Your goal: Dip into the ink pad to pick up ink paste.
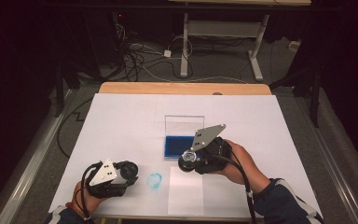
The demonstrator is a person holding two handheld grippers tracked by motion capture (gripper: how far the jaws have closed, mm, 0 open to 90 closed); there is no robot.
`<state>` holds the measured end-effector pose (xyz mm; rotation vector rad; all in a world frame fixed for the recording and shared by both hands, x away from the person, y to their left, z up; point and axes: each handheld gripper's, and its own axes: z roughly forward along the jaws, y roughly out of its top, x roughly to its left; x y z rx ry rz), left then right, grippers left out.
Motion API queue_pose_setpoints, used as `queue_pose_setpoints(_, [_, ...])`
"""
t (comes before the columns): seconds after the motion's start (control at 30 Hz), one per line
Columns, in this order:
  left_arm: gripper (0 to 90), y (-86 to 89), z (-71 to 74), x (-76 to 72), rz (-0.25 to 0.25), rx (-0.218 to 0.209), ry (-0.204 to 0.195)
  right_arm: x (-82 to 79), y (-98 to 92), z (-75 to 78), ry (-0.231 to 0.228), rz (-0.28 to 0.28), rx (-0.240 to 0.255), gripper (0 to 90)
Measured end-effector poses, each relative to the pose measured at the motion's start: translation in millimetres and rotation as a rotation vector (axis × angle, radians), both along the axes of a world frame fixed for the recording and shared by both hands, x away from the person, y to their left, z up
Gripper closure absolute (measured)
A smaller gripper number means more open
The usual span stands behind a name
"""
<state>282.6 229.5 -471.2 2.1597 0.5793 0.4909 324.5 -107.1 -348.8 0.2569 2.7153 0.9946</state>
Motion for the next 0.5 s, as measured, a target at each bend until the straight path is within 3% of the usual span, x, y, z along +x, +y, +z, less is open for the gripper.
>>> queue_pose_setpoints(0.5, [36.6, -1.5, -0.8, -0.1, -0.006, 0.012, 0.006, -9.9, 3.1, -12.1, 0.017, 0.021, -0.001, 56.5])
